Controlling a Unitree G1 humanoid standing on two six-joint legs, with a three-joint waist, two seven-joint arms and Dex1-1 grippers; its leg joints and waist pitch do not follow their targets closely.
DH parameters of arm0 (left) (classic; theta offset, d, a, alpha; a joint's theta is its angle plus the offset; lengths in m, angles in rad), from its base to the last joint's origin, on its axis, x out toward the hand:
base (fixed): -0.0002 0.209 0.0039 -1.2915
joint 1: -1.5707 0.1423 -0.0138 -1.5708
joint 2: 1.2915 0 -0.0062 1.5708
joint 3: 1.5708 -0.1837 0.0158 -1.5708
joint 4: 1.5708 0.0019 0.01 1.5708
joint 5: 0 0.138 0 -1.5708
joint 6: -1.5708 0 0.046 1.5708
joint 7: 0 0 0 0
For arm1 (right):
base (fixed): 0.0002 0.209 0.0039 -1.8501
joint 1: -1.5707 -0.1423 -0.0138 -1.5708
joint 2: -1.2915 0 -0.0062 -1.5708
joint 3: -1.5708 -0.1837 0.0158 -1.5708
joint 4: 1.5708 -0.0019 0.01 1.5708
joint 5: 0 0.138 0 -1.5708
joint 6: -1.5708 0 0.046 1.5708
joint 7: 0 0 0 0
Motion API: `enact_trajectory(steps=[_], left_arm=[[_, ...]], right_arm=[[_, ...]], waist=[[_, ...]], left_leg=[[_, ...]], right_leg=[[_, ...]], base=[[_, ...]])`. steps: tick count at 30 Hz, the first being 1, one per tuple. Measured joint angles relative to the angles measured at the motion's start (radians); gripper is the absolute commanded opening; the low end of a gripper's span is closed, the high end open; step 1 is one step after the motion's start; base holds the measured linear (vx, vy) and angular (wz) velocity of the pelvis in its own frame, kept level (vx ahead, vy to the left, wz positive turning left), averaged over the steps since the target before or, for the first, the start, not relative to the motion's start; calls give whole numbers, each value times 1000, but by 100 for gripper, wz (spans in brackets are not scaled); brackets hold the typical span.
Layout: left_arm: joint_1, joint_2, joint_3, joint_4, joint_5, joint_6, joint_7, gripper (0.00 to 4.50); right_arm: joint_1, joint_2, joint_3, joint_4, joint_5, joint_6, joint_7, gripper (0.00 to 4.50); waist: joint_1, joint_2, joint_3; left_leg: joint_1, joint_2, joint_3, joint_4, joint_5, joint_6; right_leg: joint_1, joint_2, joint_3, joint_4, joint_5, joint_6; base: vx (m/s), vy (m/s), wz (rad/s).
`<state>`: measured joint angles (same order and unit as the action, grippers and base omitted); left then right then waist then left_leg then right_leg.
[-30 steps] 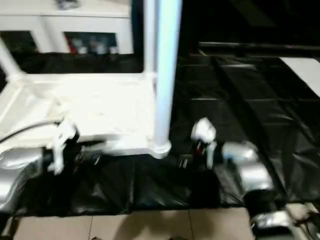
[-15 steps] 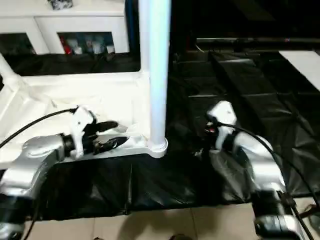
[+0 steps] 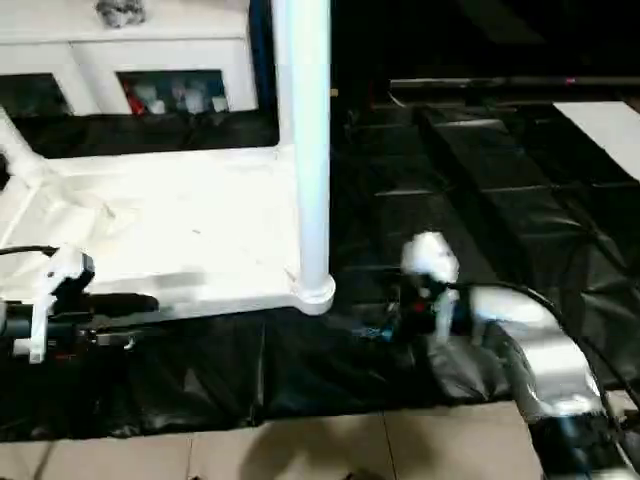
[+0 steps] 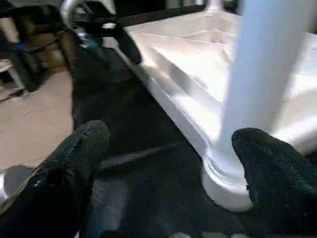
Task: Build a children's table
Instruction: Rotate table base
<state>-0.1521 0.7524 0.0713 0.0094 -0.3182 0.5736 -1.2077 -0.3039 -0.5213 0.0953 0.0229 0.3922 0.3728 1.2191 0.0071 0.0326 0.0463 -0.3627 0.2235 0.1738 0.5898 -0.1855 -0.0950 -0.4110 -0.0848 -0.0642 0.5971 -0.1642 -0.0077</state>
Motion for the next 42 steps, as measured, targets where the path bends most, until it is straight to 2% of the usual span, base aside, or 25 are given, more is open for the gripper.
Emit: enact_trajectory(steps=[4, 9, 12, 16, 21, 24, 28, 32, 37, 42], left_arm=[[31, 20, -15, -26, 1, 46, 24, 337], [74, 45, -41, -45, 12, 104, 35, 337], [101, 52, -13, -44, 19, 75, 51, 337], [181, 1, 73, -35, 30, -67, 125, 337], [276, -56, 119, -50, 56, -117, 239, 337], [334, -128, 152, -81, 71, -154, 333, 337], [377, -209, 175, -84, 76, -245, 404, 337], [382, -228, 173, -84, 78, -297, 419, 337], [329, -244, 143, -80, 96, -299, 454, 337], [229, -244, 104, 7, 148, -331, 482, 337]], right_arm=[[-84, 88, 63, 89, -44, -24, -12, 450], [-109, 159, 106, 167, -72, -33, -56, 450], [-131, 191, 110, 190, -79, -43, -86, 450], [-159, 245, 108, 256, -109, -105, -172, 450], [-193, 280, 81, 338, -155, -158, -293, 450], [-244, 306, 48, 430, -189, -190, -440, 450], [-305, 314, -13, 555, -234, -245, -653, 450], [-327, 308, -59, 608, -244, -270, -721, 450], [-327, 315, -57, 608, -246, -293, -708, 450], [-302, 310, -49, 574, -246, -311, -677, 450]], waist=[[-5, 0, 0], [-2, 0, 0], [0, -1, 0], [-4, 0, 0], [-2, 0, 0], [0, 0, 0], [11, -1, -1], [14, -3, -2], [16, -3, -2], [26, -4, -2]], left_leg=[[3, 0, -1, 0, 0, 0], [5, 0, -3, 0, 0, -1], [5, 0, -3, 0, 0, -1], [6, 0, -3, 1, 0, -1], [6, 0, -3, 1, 0, -1], [7, 0, -3, 1, 0, -1], [7, 0, -3, 1, 0, -1], [7, 1, -4, 1, 0, -1], [7, 2, -4, 1, 0, -1], [7, 1, -4, 1, 0, -1]], right_leg=[[1, 0, 0, 3, 0, 0], [1, 2, 0, 4, 0, 0], [2, 2, 1, 4, 0, 0], [3, 2, 1, 4, 0, 0], [3, 2, 1, 4, 0, 0], [4, 2, 1, 4, 0, 0], [4, 2, 1, 4, -2, 3], [4, 4, 1, 4, -3, 4], [3, 6, 1, 5, -2, 4], [3, 6, 2, 5, -2, 4]], base=[[0, 0, 0], [0, 0, 0], [0, 0, 0], [0, 0, 0], [0, 0, 0], [0, 0, 0], [0, 0, 0], [0, 0, 0], [0, 0, 0], [0, 0, 0]])
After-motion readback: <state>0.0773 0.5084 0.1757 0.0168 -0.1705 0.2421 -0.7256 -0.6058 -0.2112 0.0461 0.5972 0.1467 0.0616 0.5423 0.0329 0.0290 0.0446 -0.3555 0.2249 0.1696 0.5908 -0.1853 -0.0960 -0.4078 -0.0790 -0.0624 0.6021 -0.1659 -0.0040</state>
